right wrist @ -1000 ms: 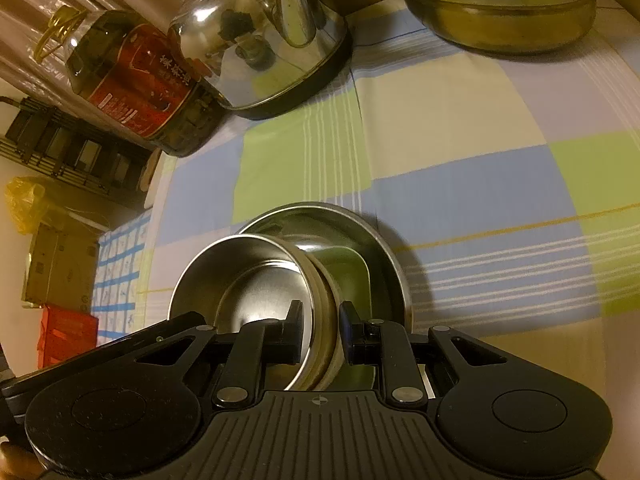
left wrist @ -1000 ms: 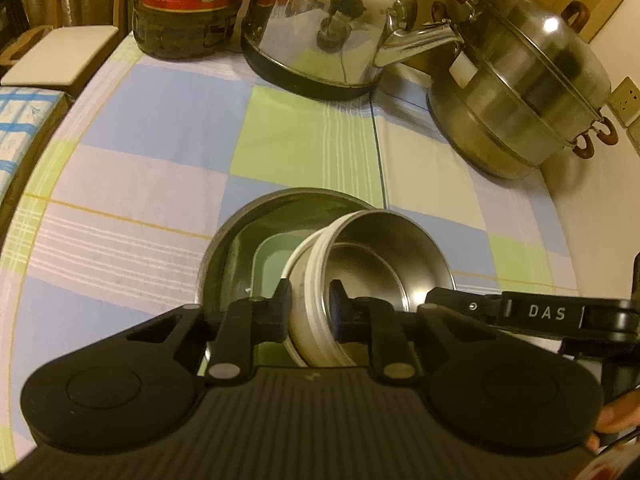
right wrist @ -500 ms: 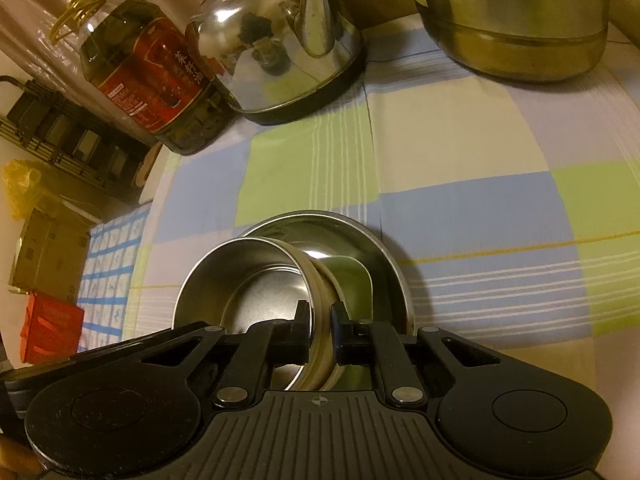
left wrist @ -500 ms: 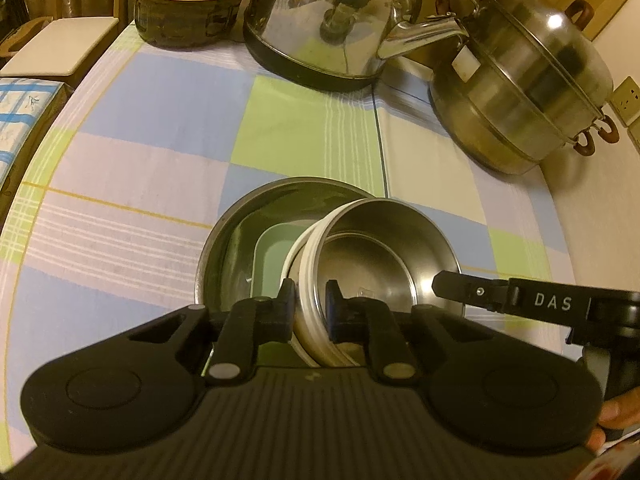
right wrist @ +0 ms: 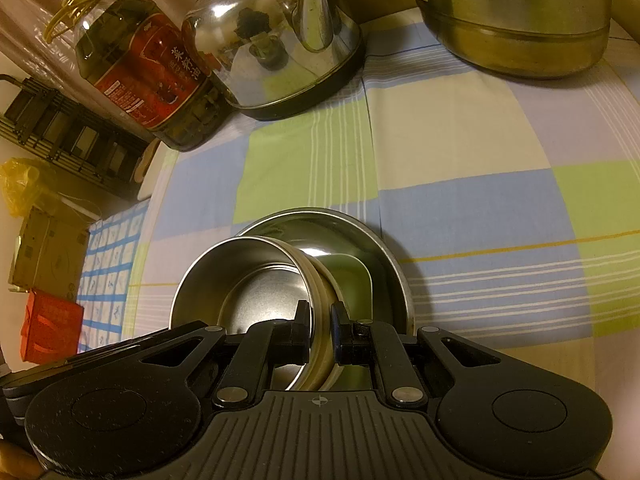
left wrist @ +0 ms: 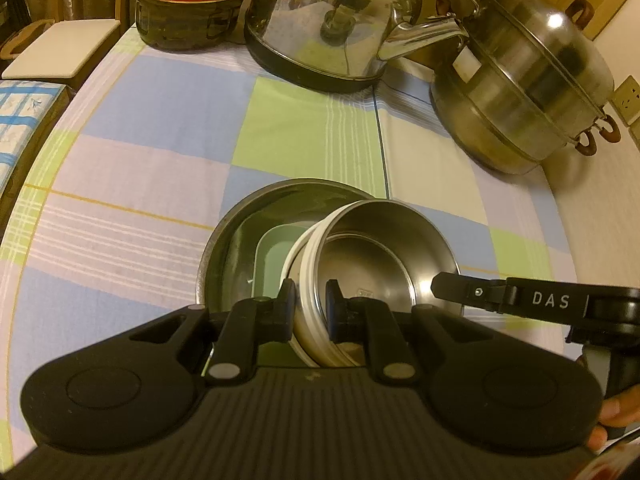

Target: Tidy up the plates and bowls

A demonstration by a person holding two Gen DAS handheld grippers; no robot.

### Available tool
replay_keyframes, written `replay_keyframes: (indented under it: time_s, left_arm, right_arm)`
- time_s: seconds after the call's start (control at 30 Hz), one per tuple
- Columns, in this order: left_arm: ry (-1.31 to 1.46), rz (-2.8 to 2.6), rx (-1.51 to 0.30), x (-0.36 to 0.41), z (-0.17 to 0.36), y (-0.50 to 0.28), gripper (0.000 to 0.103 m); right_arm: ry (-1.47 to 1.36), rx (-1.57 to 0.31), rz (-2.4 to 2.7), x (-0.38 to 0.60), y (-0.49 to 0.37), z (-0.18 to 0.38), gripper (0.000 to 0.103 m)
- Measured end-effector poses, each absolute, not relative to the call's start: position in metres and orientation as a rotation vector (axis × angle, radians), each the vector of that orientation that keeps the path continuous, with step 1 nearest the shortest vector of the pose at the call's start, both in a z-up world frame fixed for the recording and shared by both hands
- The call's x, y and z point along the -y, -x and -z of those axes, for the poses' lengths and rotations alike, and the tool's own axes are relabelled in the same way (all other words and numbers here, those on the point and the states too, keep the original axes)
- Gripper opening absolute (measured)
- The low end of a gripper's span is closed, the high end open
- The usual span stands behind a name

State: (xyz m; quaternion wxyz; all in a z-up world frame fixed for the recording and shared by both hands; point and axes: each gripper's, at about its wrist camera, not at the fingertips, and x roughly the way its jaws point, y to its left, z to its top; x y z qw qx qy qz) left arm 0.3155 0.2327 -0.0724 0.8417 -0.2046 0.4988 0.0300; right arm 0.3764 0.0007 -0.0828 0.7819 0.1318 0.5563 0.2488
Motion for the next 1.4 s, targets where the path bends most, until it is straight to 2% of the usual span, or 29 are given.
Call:
replay_keyframes:
  time_s: [0.83,0.9,0.97,1.03,1.17,1.27,1.4]
  left_arm:
    - [0.371,-0.105,-1.031,-0.226,0.064,-0.313,0.013]
    - [0.355,-0.111,-1.008,-0.225,0.058,-0.310,0.013]
    - [0.327,-0.117,-0.977,-0.222,0.049,-0.306,0.014]
    - [0.293,-0.123,-0.944,-0.218,0.040,-0.299,0.016]
    - [0.236,-0.138,-0.882,-0.209,0.024,-0.278,0.017]
    - [0.194,-0.149,-0.846,-0.198,0.014,-0.259,0.018]
    - [0.175,-0.143,-0.819,-0.181,0.004,-0.230,0.018]
  right_arm:
    - [-0.288,-1.203,-0.538,-0.001,-0.379,0.079,0.013]
    - [-0.293,-1.188,-0.546,0.000,-0.378,0.077,0.018]
    - [-0.311,-1.165,-0.562,0.005,-0.377,0.073,0.040]
    - [-0.330,-1.136,-0.579,0.009,-0.374,0.067,0.050]
    - [-0.378,-1.074,-0.622,0.026,-0.362,0.056,0.056]
    - [-0.314,-0.988,-0.637,0.037,-0.342,0.042,0.062]
    - [-0.226,-0.897,-0.640,0.049,-0.306,0.029,0.063]
